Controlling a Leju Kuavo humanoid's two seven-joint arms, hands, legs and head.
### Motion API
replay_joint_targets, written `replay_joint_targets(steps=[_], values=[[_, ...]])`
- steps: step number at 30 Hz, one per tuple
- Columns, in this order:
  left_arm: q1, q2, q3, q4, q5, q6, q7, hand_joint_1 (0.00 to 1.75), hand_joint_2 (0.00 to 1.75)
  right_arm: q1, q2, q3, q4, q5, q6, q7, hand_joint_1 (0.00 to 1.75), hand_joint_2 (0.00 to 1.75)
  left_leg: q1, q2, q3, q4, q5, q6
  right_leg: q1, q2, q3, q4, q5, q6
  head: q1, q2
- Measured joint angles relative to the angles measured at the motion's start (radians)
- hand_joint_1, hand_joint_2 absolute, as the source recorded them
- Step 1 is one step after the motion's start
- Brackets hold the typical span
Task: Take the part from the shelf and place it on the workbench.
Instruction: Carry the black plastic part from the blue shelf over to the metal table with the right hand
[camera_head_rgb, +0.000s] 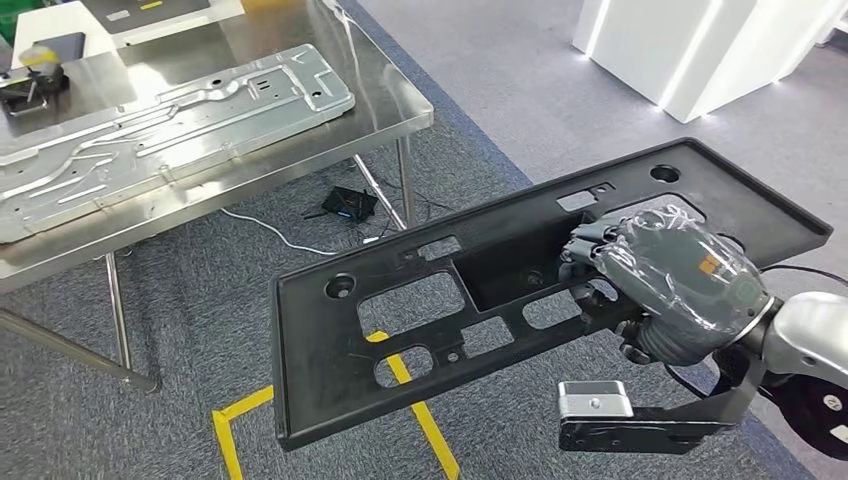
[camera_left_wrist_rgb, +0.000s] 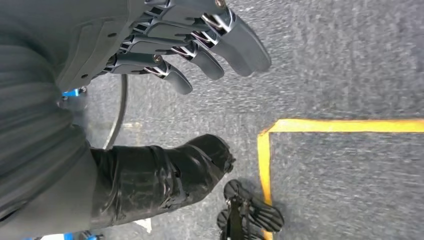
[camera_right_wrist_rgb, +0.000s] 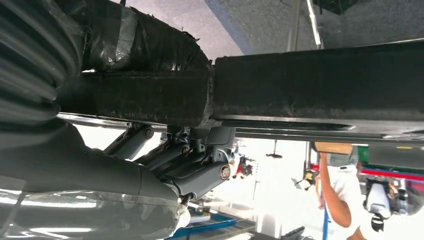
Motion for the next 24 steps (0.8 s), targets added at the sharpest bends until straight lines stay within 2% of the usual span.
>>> replay_joint_targets(steps=[1, 2, 3, 5, 6, 8, 10, 12, 14, 15, 16, 17, 18, 20, 21, 22, 24], values=[[0.001, -0.001, 0.000, 0.000, 0.000, 0.000, 0.000, 0.00, 1.75, 0.000, 0.000, 0.000, 0.000, 0.000, 0.000, 0.000, 1.75, 1.75, 0.000, 0.002, -0.007, 0.010, 0.007, 0.000, 0.000, -0.004, 0.001, 0.000, -0.001, 0.000, 0.000, 0.000], [0.001, -0.002, 0.000, 0.000, 0.000, 0.000, 0.000, 0.00, 1.75, 0.000, 0.000, 0.000, 0.000, 0.000, 0.000, 0.000, 1.75, 1.75, 0.000, 0.003, 0.007, -0.019, 0.032, 0.002, 0.001, -0.007, 0.003, 0.000, -0.002, 0.000, 0.000, 0.000], [0.001, -0.001, 0.000, 0.000, 0.000, 0.000, 0.000, 0.00, 1.75, 0.000, 0.000, 0.000, 0.000, 0.000, 0.000, 0.000, 1.75, 1.75, 0.000, 0.004, 0.038, -0.081, 0.068, 0.005, 0.001, -0.010, 0.005, 0.000, -0.004, 0.001, 0.000, 0.000], [0.000, 0.000, 0.000, 0.000, 0.000, 0.000, 0.000, 0.00, 1.75, 0.000, 0.000, 0.000, 0.000, 0.000, 0.000, 0.000, 1.75, 1.75, -0.005, 0.010, 0.102, -0.209, 0.112, 0.013, 0.003, -0.014, 0.010, 0.000, -0.007, 0.006, 0.000, 0.000], [0.001, 0.001, 0.000, 0.000, -0.006, -0.003, 0.009, 0.00, 1.75, -0.001, 0.000, 0.000, 0.000, 0.000, 0.000, 0.000, 1.75, 1.75, -0.008, 0.011, 0.120, -0.245, 0.119, 0.018, 0.005, -0.017, 0.011, 0.000, -0.009, 0.010, 0.001, 0.000], [0.002, 0.003, -0.001, 0.000, -0.048, -0.026, 0.070, 0.00, 1.75, -0.014, -0.002, 0.000, 0.002, -0.002, 0.003, -0.005, 1.75, 1.75, -0.015, 0.006, 0.123, -0.259, 0.117, 0.027, 0.006, -0.023, 0.013, -0.003, -0.010, 0.019, 0.001, 0.000], [0.005, 0.004, -0.007, 0.000, -0.111, -0.055, 0.167, 0.00, 1.75, -0.057, -0.014, 0.000, 0.016, -0.018, 0.006, -0.034, 1.75, 1.75, -0.012, -0.003, 0.132, -0.270, 0.121, 0.039, 0.005, -0.023, 0.013, 0.002, -0.019, 0.030, 0.002, 0.000], [0.010, 0.001, -0.014, 0.001, -0.143, -0.067, 0.215, 0.00, 1.75, -0.107, -0.030, 0.000, 0.039, -0.039, 0.006, -0.071, 1.75, 1.75, -0.007, -0.012, 0.142, -0.282, 0.127, 0.052, 0.004, -0.008, -0.013, 0.066, -0.059, 0.036, 0.005, 0.000], [0.011, -0.002, -0.017, 0.002, -0.147, -0.070, 0.221, 0.00, 1.75, -0.131, -0.040, 0.000, 0.058, -0.049, 0.005, -0.086, 1.75, 1.75, -0.006, -0.026, 0.142, -0.281, 0.128, 0.058, 0.004, 0.007, -0.074, 0.194, -0.117, 0.038, 0.008, 0.000], [0.011, -0.004, -0.019, 0.002, -0.147, -0.071, 0.223, 0.00, 1.75, -0.135, -0.043, 0.000, 0.065, -0.051, 0.005, -0.087, 1.75, 1.75, -0.006, -0.037, 0.141, -0.280, 0.127, 0.058, 0.004, 0.010, -0.102, 0.246, -0.132, 0.039, 0.009, 0.000], [0.012, -0.007, -0.020, 0.002, -0.147, -0.071, 0.224, 0.00, 1.75, -0.139, -0.045, 0.000, 0.071, -0.052, 0.004, -0.088, 1.75, 1.75, -0.006, -0.047, 0.140, -0.278, 0.126, 0.058, 0.004, 0.012, -0.116, 0.266, -0.129, 0.040, 0.009, 0.000], [0.013, -0.008, -0.022, 0.002, -0.148, -0.072, 0.225, 0.00, 1.75, -0.145, -0.048, 0.000, 0.077, -0.052, 0.003, -0.087, 1.75, 1.75, -0.006, -0.059, 0.139, -0.274, 0.125, 0.058, 0.004, 0.014, -0.111, 0.248, -0.106, 0.040, 0.008, 0.000], [0.013, -0.010, -0.024, 0.002, -0.148, -0.072, 0.225, 0.00, 1.75, -0.151, -0.050, 0.000, 0.081, -0.052, 0.003, -0.087, 1.75, 1.75, -0.005, -0.071, 0.139, -0.270, 0.123, 0.056, 0.003, 0.023, -0.087, 0.193, -0.069, 0.039, 0.009, 0.000], [0.012, -0.012, -0.027, 0.003, -0.150, -0.077, 0.225, 0.00, 1.75, -0.160, -0.054, 0.001, 0.090, -0.052, 0.002, -0.085, 1.75, 1.75, -0.005, -0.095, 0.135, -0.260, 0.118, 0.048, -0.003, 0.070, -0.028, 0.063, -0.015, 0.036, 0.008, 0.000], [0.011, -0.012, -0.028, 0.003, -0.152, -0.081, 0.223, 0.00, 1.75, -0.164, -0.054, 0.002, 0.094, -0.050, 0.002, -0.086, 1.75, 1.75, -0.004, -0.108, 0.130, -0.258, 0.117, 0.043, -0.005, 0.089, -0.009, 0.023, -0.004, 0.035, 0.008, 0.000], [0.010, -0.013, -0.029, 0.003, -0.154, -0.086, 0.222, 0.00, 1.75, -0.169, -0.054, 0.003, 0.100, -0.047, 0.002, -0.087, 1.75, 1.75, -0.003, -0.120, 0.125, -0.258, 0.119, 0.037, -0.005, 0.099, -0.002, 0.006, -0.006, 0.032, 0.008, 0.000], [0.013, -0.012, -0.030, 0.003, -0.157, -0.092, 0.221, 0.00, 1.75, -0.185, -0.054, 0.010, 0.116, -0.038, 0.002, -0.091, 1.75, 1.75, 0.000, -0.140, 0.115, -0.260, 0.125, 0.025, -0.004, 0.076, 0.001, 0.001, -0.003, 0.024, 0.008, 0.000]])
